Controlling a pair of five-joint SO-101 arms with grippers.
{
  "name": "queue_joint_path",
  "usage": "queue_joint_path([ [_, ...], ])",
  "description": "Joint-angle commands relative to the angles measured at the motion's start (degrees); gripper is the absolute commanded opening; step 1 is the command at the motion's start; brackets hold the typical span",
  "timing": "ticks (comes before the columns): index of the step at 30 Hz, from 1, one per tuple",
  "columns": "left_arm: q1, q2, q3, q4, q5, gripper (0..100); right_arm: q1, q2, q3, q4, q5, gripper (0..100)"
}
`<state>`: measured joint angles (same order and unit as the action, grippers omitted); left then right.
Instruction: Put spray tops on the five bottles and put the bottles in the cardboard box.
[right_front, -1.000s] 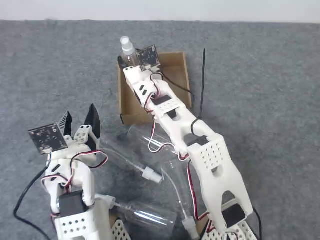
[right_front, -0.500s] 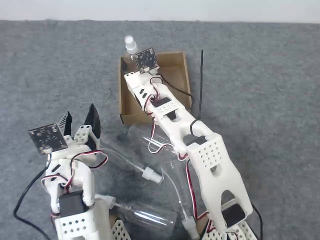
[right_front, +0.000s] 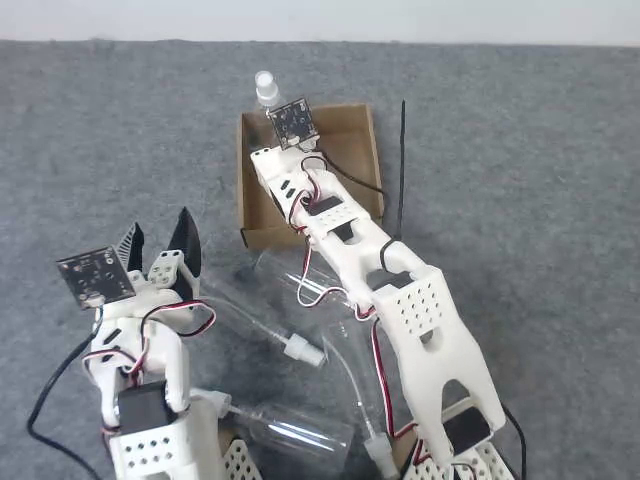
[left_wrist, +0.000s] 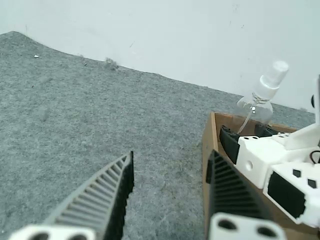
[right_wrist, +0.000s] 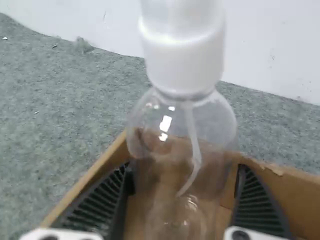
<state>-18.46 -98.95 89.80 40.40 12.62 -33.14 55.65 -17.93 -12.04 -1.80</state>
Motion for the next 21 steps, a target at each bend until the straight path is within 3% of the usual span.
queue_joint_path([
  [1,-0.4,-1.1,-0.8,-0.5,-0.2,22,-1.1,-2.0,-1.5,1.9,2.1,25.0],
  [13,-0.4,-1.1,-0.8,-0.5,-0.2,22,-1.0,-2.0,-0.8,2.8,2.3,25.0],
  [21,-0.4,-1.1,-0.8,-0.5,-0.2,22,-2.1,-10.5,7.7,6.8,1.9,25.1],
])
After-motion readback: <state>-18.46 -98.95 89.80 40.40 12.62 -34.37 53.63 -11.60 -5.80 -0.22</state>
